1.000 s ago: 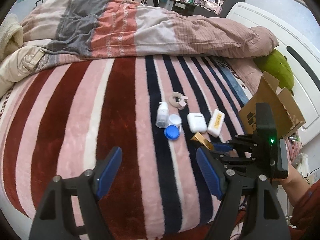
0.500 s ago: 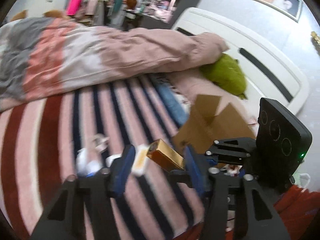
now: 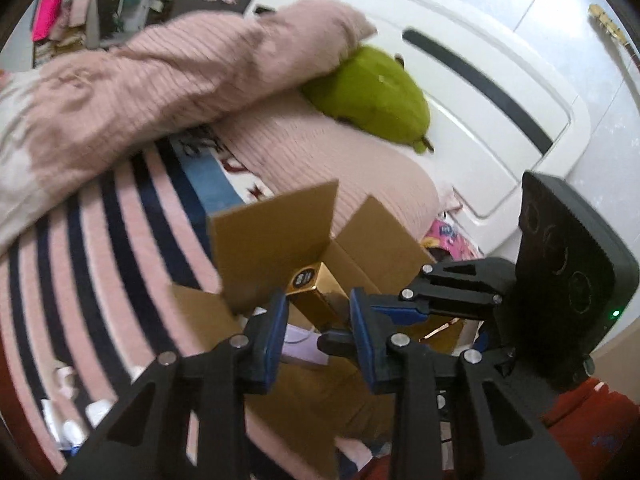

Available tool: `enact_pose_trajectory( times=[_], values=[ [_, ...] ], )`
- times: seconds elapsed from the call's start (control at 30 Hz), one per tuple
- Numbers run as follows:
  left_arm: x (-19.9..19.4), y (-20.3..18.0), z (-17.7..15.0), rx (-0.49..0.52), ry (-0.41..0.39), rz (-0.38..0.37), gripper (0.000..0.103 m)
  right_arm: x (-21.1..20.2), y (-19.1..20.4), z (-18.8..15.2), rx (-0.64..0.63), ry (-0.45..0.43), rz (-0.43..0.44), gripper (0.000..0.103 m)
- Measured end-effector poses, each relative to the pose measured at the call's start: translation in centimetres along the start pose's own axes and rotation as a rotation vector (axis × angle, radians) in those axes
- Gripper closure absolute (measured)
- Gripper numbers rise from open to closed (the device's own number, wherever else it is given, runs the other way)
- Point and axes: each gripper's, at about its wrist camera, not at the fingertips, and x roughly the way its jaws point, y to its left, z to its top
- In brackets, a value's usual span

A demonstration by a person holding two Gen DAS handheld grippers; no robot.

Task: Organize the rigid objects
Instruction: 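Drop the gold tube into the cardboard box with the right gripper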

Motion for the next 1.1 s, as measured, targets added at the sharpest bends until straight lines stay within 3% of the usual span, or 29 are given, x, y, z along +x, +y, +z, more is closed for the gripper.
enact_pose_trajectory(
  times=[0.27,0.33,0.4,0.53,0.6,0.73,0.87,0.97,1.1],
  values=[
    [3.3,-1.1,-0.3,0.018,0.098,0.063,0.074,1.8,-2.2,-1.6,0.008,0.168,-0.041,0.089],
    [3.1,-0.9,-0.3,0.004,0.103,0.077,0.067,2.0,-2.1,-1.7,-0.002,0.189,-0.049,0.089],
    [2.1,-0.6,-0.4,-0.015,0.084,0.089,0.050,2.1,-2.1,-1.6,-0.003,0.201,-0.062,0.089],
    [-1.2,0.1,-1.0,-0.017,0.027,0.123,0.045,1.7,-1.9,-1.6,-0.011,0.201,-0.065,0.087],
    [-3.9,0.7,-1.7,-0.027,-0.021,0.162,0.038,1.6,-1.3,-1.1,-0.013,0.180,-0.046,0.083],
    [-9.4,3.4,-4.1,-0.091,-0.102,0.287,0.035,1.5,1.5,0.5,-0.056,0.110,0.019,0.078],
    [-13.2,6.3,-7.6,-0.156,-0.137,0.407,0.035,2.9,6.4,2.0,-0.129,0.076,0.141,0.076],
    [-15.0,8.8,-10.2,-0.201,-0.150,0.480,0.035,4.8,9.7,2.5,-0.155,0.090,0.188,0.064],
    [-16.3,11.7,-14.0,-0.260,-0.162,0.521,0.034,8.0,13.9,1.8,-0.207,0.120,0.171,0.046]
  ],
)
